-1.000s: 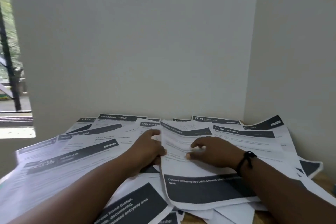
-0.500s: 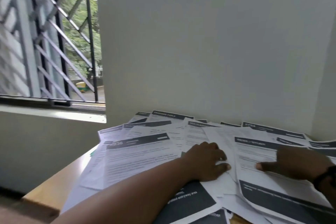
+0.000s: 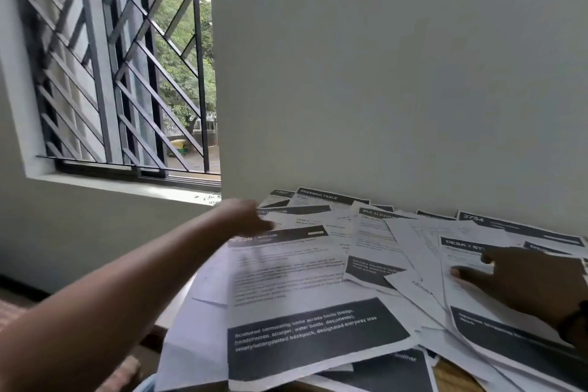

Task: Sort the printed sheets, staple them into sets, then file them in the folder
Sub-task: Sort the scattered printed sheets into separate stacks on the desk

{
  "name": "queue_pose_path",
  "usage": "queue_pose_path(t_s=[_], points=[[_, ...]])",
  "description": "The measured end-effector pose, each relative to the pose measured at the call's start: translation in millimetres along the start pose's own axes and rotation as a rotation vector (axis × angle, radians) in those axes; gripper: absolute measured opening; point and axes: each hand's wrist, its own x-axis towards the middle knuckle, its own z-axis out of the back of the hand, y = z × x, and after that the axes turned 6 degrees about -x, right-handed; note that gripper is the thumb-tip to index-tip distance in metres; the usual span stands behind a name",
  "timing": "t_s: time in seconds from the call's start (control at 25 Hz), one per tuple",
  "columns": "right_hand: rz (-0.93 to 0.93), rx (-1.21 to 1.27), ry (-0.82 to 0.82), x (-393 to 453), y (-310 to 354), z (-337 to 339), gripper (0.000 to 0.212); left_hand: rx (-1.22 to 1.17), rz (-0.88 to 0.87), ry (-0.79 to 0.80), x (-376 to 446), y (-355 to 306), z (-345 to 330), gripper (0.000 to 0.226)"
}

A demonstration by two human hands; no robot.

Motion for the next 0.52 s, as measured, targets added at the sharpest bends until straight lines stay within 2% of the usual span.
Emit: queue_pose_path(t_s=[0.08, 0.2, 0.4, 0.52], points=[[0.021, -0.008, -0.026, 0, 2, -4, 0.095, -0.162, 0.139, 0.107, -5, 41, -3, 0.067], [0.021, -0.063, -0.004, -3, 8, -2, 0.072, -0.550, 0.223, 0.190, -9, 66, -15, 0.055], [0.034, -0.094, -0.033, -11, 13, -4, 0.062, -0.537, 0.128, 0.074, -5, 63, -32, 0.051], [0.024, -0.083, -0.024, -11, 14, -7, 0.062, -0.529, 0.099, 0.083, 2, 64, -44, 0.080]])
